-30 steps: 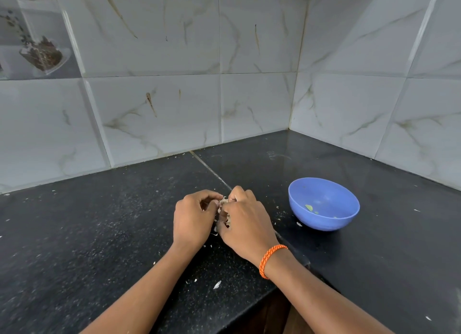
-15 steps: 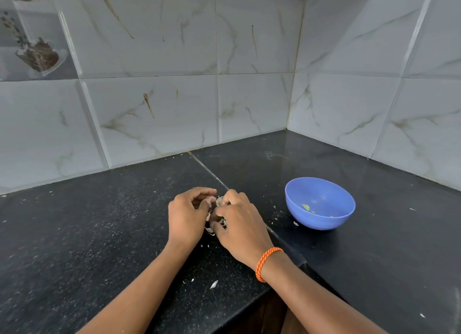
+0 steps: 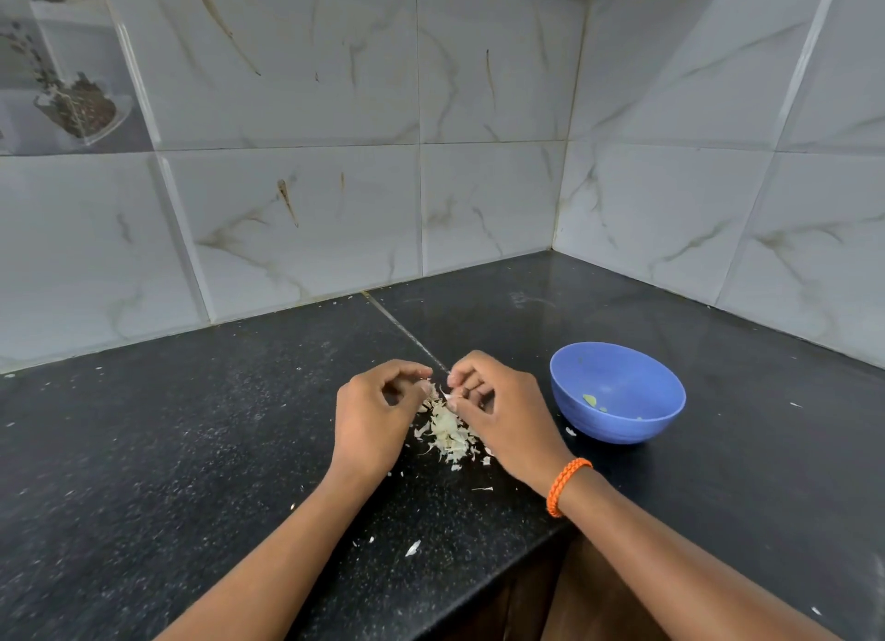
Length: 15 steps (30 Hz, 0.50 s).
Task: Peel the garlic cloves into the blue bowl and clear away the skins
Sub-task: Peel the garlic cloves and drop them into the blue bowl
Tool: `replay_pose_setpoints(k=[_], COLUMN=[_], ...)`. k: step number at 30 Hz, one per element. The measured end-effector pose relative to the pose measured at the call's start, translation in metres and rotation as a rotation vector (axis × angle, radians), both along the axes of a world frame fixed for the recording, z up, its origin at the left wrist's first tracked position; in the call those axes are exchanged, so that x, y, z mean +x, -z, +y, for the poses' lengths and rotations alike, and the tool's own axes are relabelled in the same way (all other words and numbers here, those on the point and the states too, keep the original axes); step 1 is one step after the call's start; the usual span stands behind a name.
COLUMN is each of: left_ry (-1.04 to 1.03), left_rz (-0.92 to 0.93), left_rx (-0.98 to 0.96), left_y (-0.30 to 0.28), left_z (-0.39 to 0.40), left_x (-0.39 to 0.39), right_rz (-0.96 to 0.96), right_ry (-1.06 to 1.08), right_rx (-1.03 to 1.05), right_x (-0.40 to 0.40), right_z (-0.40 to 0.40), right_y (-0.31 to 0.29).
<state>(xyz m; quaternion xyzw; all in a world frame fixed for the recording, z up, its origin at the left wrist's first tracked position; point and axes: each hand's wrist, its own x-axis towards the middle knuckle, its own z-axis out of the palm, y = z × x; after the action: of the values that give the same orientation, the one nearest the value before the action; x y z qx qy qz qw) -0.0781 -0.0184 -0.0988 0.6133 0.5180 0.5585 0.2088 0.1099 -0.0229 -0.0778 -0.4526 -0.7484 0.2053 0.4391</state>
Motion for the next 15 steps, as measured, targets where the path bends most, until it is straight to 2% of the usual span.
replay_pose_setpoints(k=[5,10,15], left_ry=[0.115,0.22,0.241], left_rz=[0.055,0.079,0.064], left_rx=[0.017,-0.063,-0.063], left_y=[0.0,0.0,-0.003], left_z=[-0.003,-0.004,-0.01], left_x=[0.004,0.011,0.014], right_rz=[0.015,0.148,0.19], right_ry=[0.029,0.065,0.068], right_rx=[0.057,0.079,0.073], right_x=[0.023,0.027,0.022], right_z=[0.0,0.002,0.002], right_y=[0.013,0.017,0.019])
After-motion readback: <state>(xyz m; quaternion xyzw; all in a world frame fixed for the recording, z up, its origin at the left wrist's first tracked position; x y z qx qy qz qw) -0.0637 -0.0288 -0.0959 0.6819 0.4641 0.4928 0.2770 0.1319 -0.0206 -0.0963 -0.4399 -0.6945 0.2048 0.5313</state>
